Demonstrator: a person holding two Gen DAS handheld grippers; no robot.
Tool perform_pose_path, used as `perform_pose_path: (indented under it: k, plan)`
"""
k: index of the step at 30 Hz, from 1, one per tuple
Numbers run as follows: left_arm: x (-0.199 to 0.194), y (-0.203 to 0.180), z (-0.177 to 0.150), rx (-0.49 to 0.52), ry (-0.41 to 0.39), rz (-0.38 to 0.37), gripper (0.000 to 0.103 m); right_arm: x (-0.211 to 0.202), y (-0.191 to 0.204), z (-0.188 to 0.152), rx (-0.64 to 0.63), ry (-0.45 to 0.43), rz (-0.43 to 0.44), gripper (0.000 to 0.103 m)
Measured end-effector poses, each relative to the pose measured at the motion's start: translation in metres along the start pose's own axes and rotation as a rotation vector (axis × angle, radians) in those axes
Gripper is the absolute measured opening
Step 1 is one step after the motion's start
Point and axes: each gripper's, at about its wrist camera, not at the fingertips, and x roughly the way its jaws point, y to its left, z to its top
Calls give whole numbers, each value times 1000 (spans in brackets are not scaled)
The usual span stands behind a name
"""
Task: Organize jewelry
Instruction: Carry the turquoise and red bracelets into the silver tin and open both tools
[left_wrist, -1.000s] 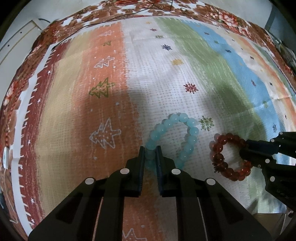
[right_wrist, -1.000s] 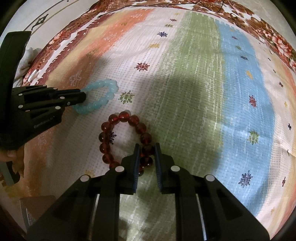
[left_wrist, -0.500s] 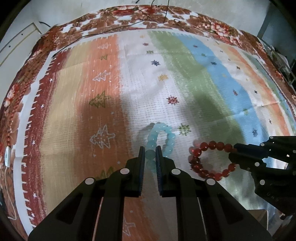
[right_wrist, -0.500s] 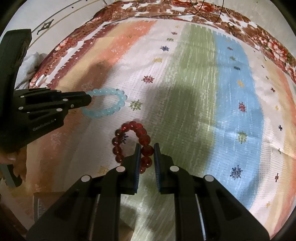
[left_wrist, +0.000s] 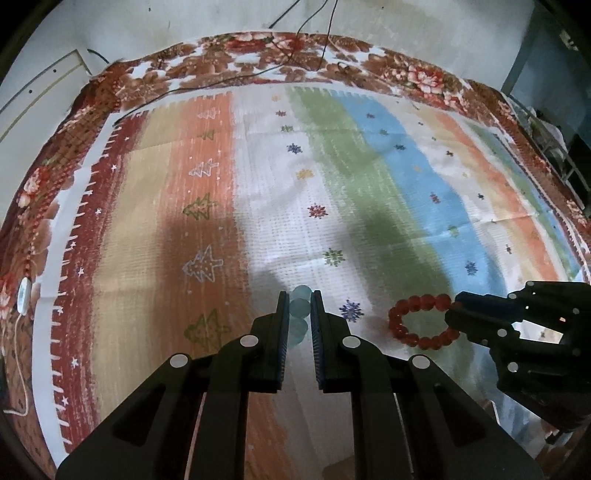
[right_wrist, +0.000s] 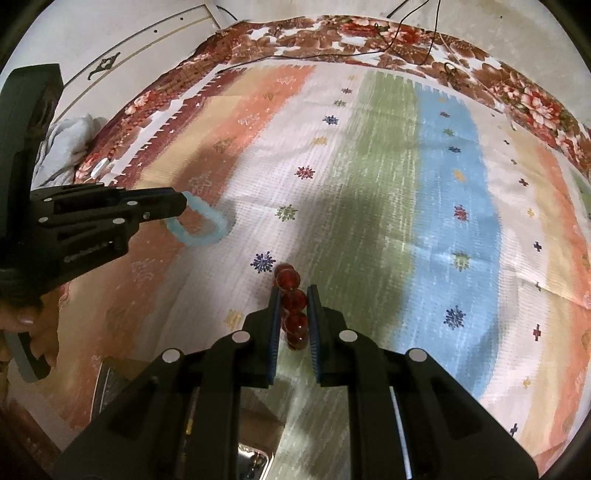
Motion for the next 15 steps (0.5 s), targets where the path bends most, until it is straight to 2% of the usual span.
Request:
perform_pose_path:
  k: [15]
  plan:
    - [-37, -17, -16, 16, -59, -36, 11, -37, 7, -11, 7, -69, -18, 15]
